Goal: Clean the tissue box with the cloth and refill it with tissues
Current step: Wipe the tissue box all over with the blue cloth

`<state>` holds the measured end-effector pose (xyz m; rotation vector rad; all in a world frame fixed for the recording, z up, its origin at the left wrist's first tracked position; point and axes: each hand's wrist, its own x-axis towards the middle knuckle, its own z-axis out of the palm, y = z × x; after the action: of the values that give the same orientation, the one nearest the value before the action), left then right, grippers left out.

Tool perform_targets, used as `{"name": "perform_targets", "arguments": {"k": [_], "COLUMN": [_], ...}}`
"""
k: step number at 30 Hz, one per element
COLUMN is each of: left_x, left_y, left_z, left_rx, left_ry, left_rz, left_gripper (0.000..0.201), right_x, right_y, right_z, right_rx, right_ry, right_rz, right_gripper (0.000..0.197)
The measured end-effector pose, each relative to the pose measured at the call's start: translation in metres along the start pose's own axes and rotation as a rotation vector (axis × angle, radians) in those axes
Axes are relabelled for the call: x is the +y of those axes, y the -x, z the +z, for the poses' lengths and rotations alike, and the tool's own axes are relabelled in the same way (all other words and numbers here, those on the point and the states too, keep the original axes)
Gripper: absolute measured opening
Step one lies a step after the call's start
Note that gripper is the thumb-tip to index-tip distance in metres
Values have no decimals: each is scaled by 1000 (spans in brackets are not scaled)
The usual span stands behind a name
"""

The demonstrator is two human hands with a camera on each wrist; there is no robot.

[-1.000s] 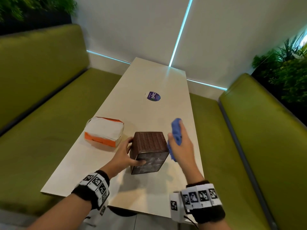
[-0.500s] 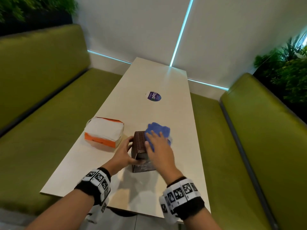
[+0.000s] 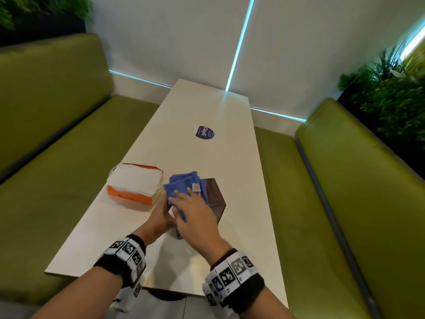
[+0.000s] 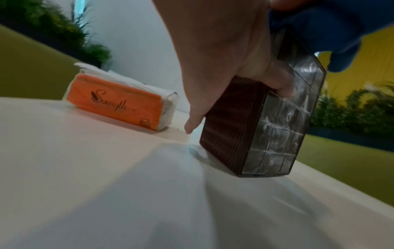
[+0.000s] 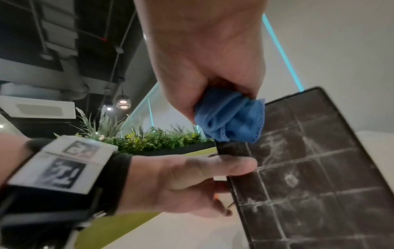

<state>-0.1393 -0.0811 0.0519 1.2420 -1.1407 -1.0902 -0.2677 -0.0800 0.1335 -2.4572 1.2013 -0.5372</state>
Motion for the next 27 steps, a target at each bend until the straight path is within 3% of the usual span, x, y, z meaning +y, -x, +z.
{"name": "perform_targets", "arguments": {"k": [1,5,8,11,14,18,21,24,27], "left_x": [0,-5,-8,-6,4,22,27,32,40], "left_y": [0,-2,-2,7,14,18,20,24,27], "left_z": [1,-1,-2,-9,-18,-16,-14,-10,-8], "left_rx": [7,-12,-42,-11,24,15,-23,-71,-113], "left_ry": [1,-24,-17,123,336,496,559,653,696], "left_rz": [8,-50,-74,-112,-188,-204,-206,-231,-243], "left_gripper": [80,111,111,104,119,126,120,114,106], "right_x": [2,43,79,111,112,92,86,85,80], "right_y": [0,-8,-11,5,29,49,49,44,40], "right_z": [1,-17,-43,-57,-59,-50,-38,-33,-34], "right_rx": [8,128,210,253,237,19,-86,-182,-262], "right_ry": [-39,-115,-240,-757,-1313,-1589,-1579,-1519,-1441], "right_rz": [-4,136,380,634,725,648,570,550,456], "right_gripper": [36,31,27,24,32,45,54,87,82]}}
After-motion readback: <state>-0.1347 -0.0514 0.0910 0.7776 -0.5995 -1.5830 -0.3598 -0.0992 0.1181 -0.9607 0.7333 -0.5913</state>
